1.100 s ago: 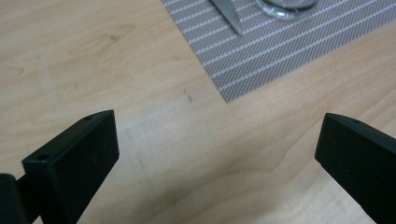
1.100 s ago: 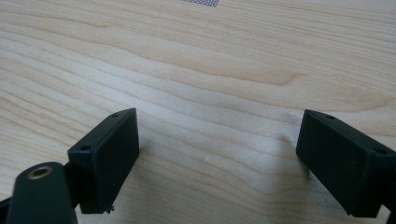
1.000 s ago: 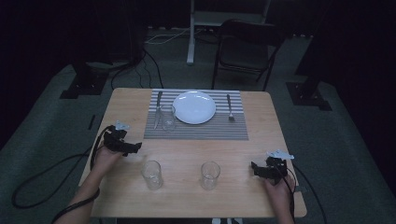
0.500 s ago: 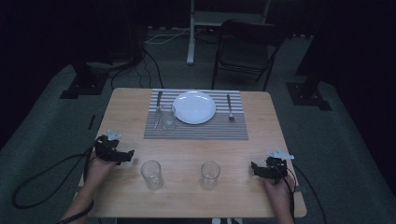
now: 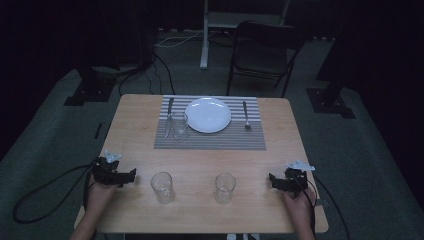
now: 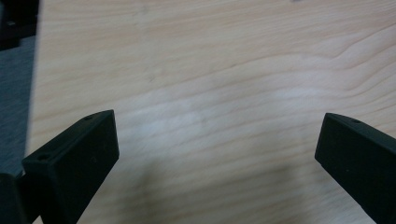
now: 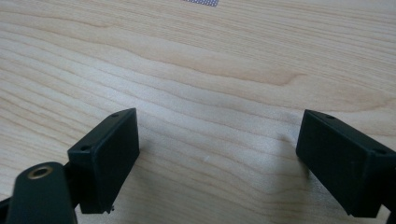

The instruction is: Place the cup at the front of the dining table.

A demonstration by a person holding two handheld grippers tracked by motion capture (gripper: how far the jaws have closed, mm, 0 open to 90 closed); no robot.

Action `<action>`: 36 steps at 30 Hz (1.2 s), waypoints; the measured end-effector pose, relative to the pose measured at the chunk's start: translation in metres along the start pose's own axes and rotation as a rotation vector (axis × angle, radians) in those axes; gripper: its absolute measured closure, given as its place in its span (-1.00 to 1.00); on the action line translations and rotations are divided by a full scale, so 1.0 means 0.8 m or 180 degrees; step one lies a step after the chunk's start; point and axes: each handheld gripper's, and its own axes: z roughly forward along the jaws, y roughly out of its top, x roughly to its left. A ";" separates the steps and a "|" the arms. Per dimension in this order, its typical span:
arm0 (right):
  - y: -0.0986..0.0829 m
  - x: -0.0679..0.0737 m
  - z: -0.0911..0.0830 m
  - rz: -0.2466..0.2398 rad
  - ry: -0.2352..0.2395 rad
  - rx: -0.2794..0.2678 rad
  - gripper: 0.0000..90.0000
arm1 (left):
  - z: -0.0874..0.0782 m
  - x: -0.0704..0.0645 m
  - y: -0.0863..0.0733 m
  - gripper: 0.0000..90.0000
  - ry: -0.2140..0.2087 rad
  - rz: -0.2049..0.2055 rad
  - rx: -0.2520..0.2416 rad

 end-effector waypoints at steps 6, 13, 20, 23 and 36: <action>0.000 0.000 0.000 0.0002 0.0001 -0.0002 -0.71 | -0.006 0.002 -0.016 -1.00 0.0090 -0.0023 0.0030; 0.000 0.000 0.000 0.0005 0.0000 0.0003 -0.71 | -0.005 0.003 -0.034 -1.00 0.0103 -0.0081 -0.0015; 0.000 0.000 0.000 0.0004 0.0000 0.0003 -0.71 | -0.018 0.003 -0.042 -1.00 0.0079 -0.0153 -0.0152; 0.000 0.000 0.000 0.0004 -0.0001 0.0003 -0.71 | -0.025 0.000 -0.049 -1.00 0.0139 -0.0149 -0.0167; 0.000 0.000 0.000 0.0004 0.0000 0.0002 -0.71 | -0.042 -0.007 -0.072 -1.00 0.0237 -0.0183 -0.0200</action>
